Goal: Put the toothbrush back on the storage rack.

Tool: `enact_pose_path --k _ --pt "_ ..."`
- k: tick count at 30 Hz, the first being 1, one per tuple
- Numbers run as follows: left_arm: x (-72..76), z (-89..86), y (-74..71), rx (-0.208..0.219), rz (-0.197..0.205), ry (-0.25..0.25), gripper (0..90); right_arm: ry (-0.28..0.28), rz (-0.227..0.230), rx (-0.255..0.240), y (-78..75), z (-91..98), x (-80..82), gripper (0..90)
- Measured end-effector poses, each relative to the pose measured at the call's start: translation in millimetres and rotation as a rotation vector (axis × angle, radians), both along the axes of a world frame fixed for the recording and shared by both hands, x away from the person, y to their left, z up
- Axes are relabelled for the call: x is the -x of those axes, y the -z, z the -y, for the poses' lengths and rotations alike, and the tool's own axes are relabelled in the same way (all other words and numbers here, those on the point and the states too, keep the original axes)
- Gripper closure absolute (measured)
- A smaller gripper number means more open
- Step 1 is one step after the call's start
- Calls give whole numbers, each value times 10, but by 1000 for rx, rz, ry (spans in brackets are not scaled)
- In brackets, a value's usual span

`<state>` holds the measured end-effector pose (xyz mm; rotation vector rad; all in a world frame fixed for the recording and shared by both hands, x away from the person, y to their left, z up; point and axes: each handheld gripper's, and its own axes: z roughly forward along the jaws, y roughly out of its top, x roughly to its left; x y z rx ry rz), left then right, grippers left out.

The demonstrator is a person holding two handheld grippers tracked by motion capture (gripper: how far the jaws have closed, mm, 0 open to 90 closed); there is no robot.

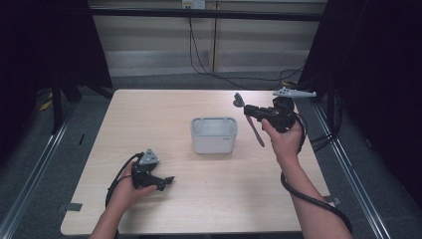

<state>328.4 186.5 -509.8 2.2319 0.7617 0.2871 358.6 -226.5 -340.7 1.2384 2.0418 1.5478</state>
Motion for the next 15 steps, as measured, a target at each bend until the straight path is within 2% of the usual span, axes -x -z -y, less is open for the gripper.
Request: enact_pose_path --k 15 --pt "-1 4 0 -7 0 9 89 9 39 -16 -90 -55 -55 839"
